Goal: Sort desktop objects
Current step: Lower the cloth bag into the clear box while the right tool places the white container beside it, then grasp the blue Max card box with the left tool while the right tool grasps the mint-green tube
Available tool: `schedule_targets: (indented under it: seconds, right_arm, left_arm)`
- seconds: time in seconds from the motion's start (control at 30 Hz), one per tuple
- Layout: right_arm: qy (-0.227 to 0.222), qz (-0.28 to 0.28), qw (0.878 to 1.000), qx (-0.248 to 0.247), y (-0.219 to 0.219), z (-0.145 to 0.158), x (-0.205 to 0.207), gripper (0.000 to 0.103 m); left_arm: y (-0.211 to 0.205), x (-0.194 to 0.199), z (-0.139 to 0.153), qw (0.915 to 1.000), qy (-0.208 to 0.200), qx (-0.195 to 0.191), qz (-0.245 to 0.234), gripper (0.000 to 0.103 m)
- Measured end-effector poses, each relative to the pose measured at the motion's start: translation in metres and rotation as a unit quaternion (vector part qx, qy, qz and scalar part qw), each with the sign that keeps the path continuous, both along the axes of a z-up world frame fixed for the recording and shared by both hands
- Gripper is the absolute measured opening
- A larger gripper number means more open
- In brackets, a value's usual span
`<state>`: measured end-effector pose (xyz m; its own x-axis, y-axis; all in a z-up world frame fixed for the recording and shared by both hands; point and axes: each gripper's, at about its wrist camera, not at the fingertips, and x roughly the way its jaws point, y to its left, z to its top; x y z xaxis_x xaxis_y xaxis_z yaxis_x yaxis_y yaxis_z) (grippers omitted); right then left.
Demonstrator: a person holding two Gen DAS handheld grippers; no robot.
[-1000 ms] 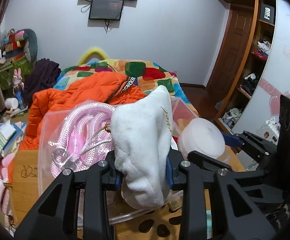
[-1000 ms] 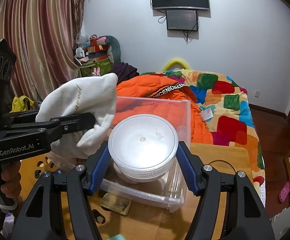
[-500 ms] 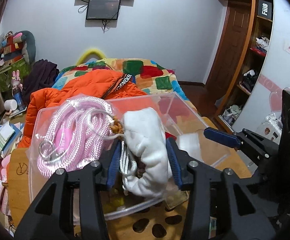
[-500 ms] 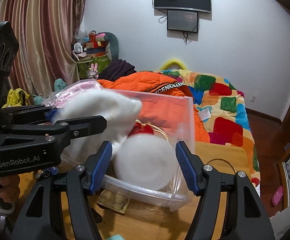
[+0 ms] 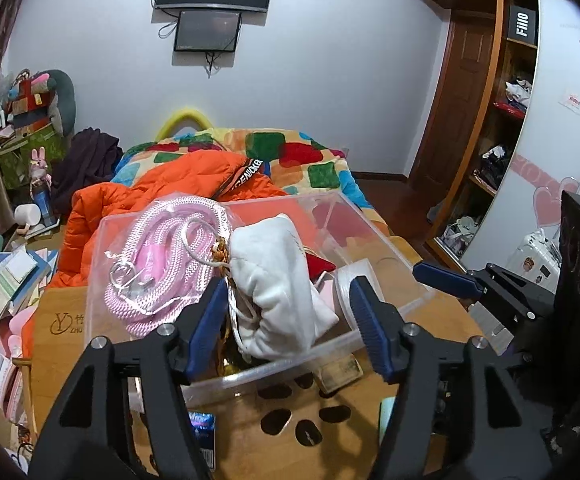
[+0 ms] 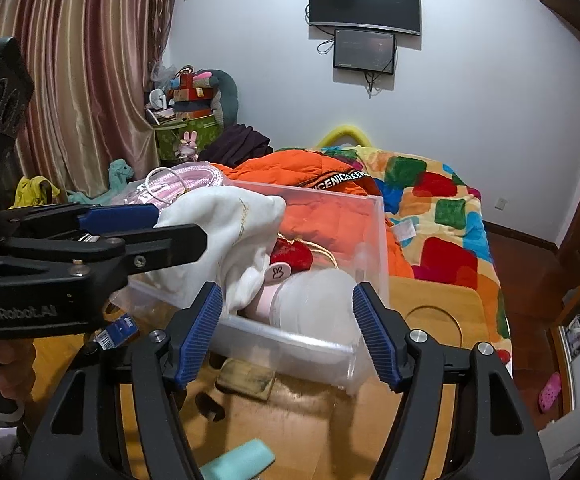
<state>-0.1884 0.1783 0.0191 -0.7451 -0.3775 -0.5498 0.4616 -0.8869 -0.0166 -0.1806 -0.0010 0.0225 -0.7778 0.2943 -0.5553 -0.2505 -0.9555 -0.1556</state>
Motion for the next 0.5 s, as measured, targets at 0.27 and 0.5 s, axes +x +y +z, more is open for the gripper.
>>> schedule_targets:
  seconds: [0.27,0.5]
  right_arm:
    - [-0.010,-0.010,0.999,-0.031,0.009,0.004,0.020,0.069]
    - [-0.011,-0.026,0.999,-0.039,0.015,0.002,0.041,0.070]
  left_arm:
    - [0.000,0.024,0.006,0.9997,0.014,-0.018,0.012,0.071]
    - [-0.014,0.052,0.009,0.9983,0.032,-0.031,0.039,0.081]
